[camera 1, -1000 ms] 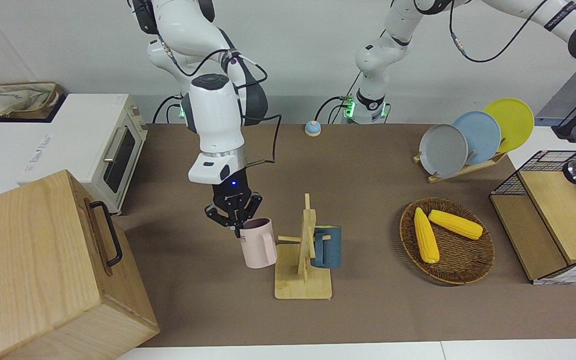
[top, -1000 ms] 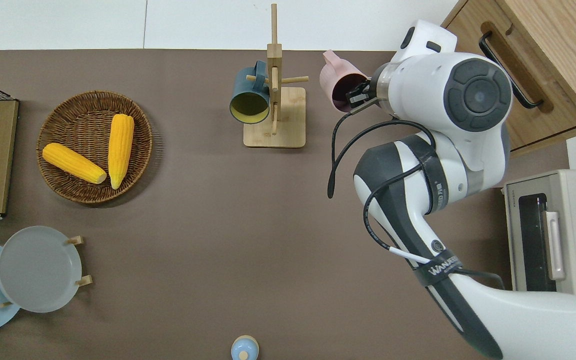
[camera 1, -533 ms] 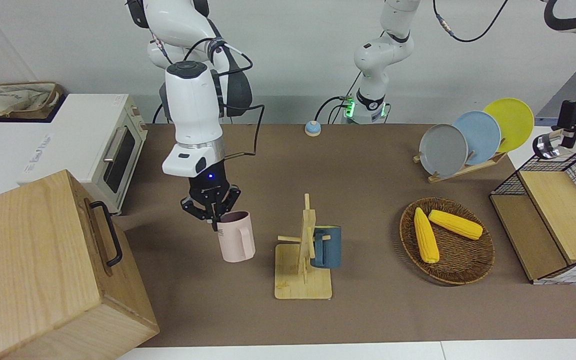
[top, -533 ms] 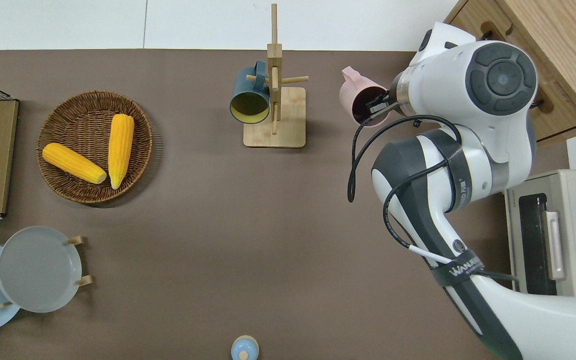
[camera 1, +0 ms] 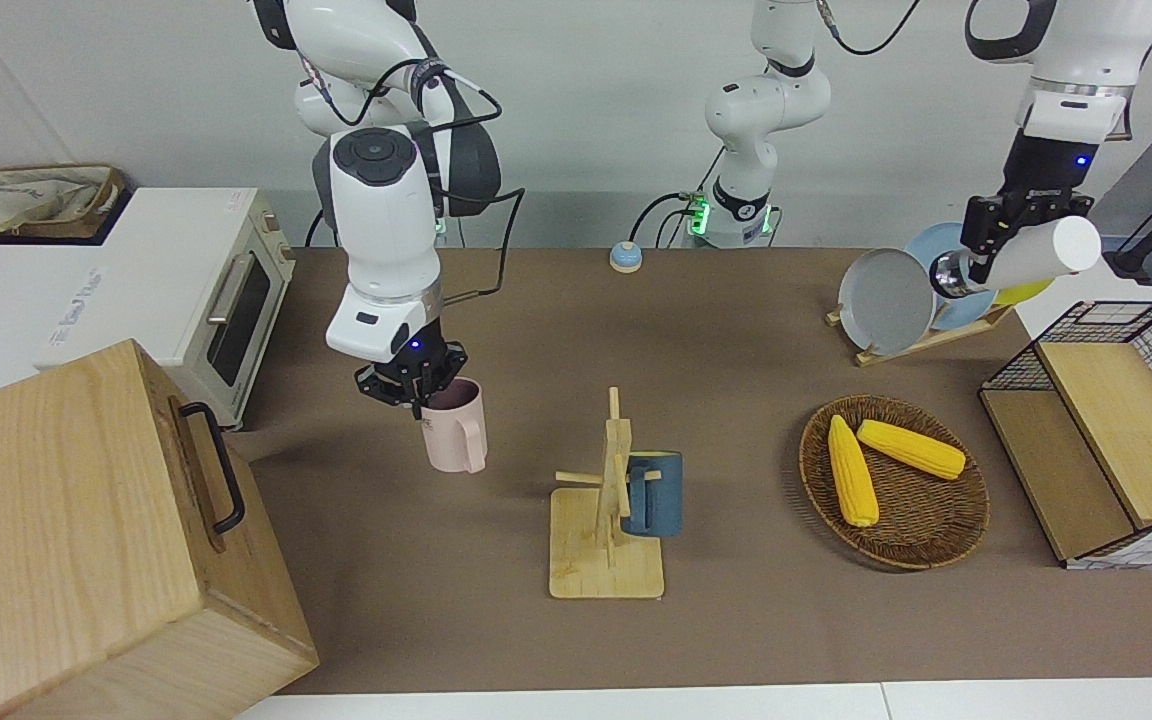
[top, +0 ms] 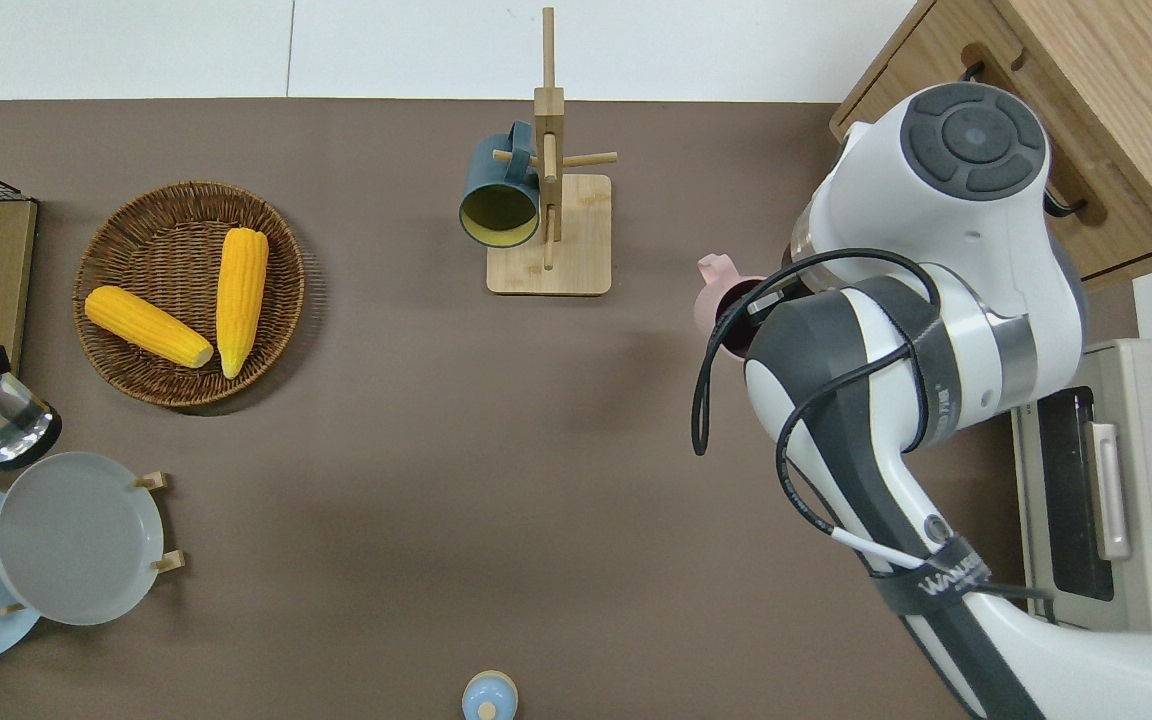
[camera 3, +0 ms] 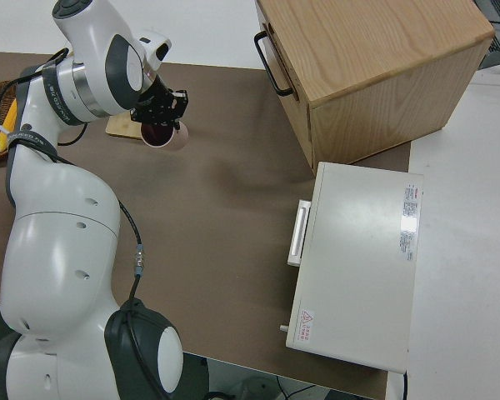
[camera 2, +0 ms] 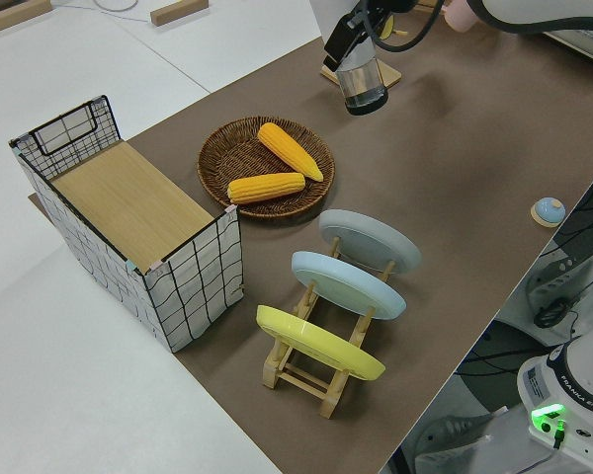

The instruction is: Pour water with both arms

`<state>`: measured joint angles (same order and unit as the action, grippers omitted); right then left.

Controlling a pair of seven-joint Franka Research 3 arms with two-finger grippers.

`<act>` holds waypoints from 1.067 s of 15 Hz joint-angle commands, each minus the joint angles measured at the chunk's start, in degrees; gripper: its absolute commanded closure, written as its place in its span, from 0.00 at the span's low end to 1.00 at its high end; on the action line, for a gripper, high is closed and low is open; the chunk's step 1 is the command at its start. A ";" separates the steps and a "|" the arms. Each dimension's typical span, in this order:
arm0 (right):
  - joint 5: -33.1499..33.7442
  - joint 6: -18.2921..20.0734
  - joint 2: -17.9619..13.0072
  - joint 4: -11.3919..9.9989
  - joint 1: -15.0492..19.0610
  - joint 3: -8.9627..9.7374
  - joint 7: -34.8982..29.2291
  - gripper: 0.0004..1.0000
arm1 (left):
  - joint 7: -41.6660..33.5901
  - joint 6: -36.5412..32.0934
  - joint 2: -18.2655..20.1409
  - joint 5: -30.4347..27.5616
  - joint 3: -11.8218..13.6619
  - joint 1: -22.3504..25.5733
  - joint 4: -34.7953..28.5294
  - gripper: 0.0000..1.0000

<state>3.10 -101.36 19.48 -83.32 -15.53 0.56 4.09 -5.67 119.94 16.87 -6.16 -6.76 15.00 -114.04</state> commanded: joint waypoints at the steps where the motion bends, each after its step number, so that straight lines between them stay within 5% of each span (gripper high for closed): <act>1: -4.93 1.17 -3.04 -6.15 -1.94 0.93 -9.07 1.00 | 1.36 5.47 7.11 1.06 -0.53 -0.68 -8.82 1.00; 8: -14.86 -0.76 0.99 -5.02 -12.76 0.93 -32.89 1.00 | 0.75 5.57 10.45 0.71 -0.88 -1.47 -13.31 1.00; 13: -19.17 -3.65 8.19 2.97 -18.73 0.93 -45.20 1.00 | 0.31 5.30 12.57 0.62 -0.97 -2.87 -16.82 1.00; 16: -21.20 -9.18 11.27 3.69 -22.07 1.02 -50.14 1.00 | 0.40 4.51 13.79 0.62 -0.97 -4.37 -18.93 1.00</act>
<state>-15.32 -106.93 26.32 -83.13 -34.81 1.86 -41.19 -5.51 123.86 27.11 -6.15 -8.24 12.52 -129.76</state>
